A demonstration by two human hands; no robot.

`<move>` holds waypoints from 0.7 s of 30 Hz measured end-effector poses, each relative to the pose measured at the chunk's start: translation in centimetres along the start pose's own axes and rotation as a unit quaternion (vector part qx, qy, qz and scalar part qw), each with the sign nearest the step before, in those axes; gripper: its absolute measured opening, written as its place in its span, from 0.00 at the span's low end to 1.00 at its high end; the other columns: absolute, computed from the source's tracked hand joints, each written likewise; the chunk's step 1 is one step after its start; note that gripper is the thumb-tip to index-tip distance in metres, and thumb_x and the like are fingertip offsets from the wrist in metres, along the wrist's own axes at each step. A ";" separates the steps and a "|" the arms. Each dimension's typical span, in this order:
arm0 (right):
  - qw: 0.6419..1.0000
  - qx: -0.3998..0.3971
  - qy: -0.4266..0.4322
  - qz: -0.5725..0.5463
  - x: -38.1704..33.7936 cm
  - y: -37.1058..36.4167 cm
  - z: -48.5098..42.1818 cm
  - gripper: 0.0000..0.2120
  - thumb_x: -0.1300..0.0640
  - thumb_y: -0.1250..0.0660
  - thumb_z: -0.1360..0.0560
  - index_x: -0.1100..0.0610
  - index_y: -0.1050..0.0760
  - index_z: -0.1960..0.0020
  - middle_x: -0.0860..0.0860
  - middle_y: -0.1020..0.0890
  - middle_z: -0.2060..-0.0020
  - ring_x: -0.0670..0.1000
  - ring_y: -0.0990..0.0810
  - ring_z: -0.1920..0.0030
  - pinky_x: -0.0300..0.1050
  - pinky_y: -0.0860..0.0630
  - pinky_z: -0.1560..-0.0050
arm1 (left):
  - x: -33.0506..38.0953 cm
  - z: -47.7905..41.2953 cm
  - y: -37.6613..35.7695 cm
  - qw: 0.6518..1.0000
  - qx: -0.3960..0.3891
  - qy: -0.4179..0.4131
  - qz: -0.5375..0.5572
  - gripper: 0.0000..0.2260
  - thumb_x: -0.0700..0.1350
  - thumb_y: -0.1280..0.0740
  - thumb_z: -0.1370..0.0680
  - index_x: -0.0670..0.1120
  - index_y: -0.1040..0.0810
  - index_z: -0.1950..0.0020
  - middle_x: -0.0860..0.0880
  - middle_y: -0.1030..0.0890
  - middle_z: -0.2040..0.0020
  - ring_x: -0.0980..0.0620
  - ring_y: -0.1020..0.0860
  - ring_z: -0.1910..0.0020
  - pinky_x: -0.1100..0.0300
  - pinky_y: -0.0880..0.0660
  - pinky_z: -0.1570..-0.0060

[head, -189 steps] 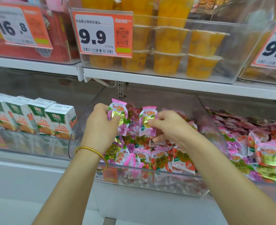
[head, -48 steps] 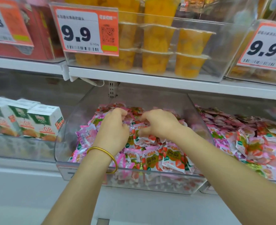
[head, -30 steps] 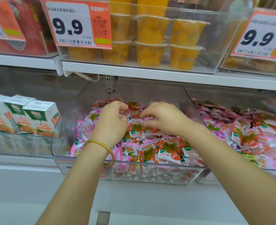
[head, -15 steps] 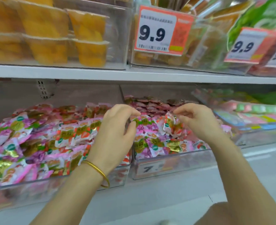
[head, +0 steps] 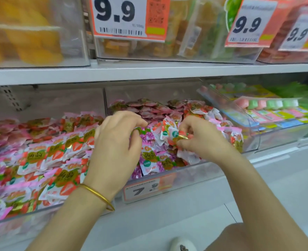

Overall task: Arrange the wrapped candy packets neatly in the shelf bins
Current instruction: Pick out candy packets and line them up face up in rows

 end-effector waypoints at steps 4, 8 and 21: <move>0.963 0.089 -0.040 -0.251 1.1 2.6 0.9 0.08 0.62 0.29 0.28 0.55 0.28 0.56 0.47 0.25 0.66 0.46 0.25 0.67 0.44 0.30 0.65 | 0.3 0.1 0.0 1.000 -0.013 0.011 -0.001 0.10 0.44 0.41 0.24 0.52 0.23 0.48 0.59 0.24 0.51 0.56 0.26 0.46 0.47 0.30 0.42; 0.912 -0.002 0.003 -0.411 -1.9 1.0 1.3 0.11 0.69 0.35 0.26 0.53 0.23 0.54 0.46 0.21 0.70 0.42 0.26 0.75 0.39 0.28 0.71 | 0.6 0.2 -0.7 0.998 -0.051 0.040 0.027 0.16 0.58 0.43 0.25 0.57 0.28 0.39 0.66 0.24 0.53 0.65 0.25 0.49 0.48 0.33 0.36; 0.997 0.080 0.005 -0.020 -1.0 -0.2 -4.5 0.17 0.58 0.38 0.23 0.53 0.27 0.35 0.55 0.23 0.46 0.54 0.22 0.50 0.42 0.27 0.50 | -3.6 -0.3 3.1 0.966 0.100 0.169 0.171 0.13 0.39 0.31 0.27 0.53 0.33 0.57 0.44 0.22 0.57 0.44 0.21 0.57 0.49 0.23 0.57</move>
Point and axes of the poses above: each hand's wrist, its own z-axis away from the middle knuckle, its own y-axis out of the back of the hand, x = y × z, the point moved 10 cm from there along -z, towards the middle knuckle
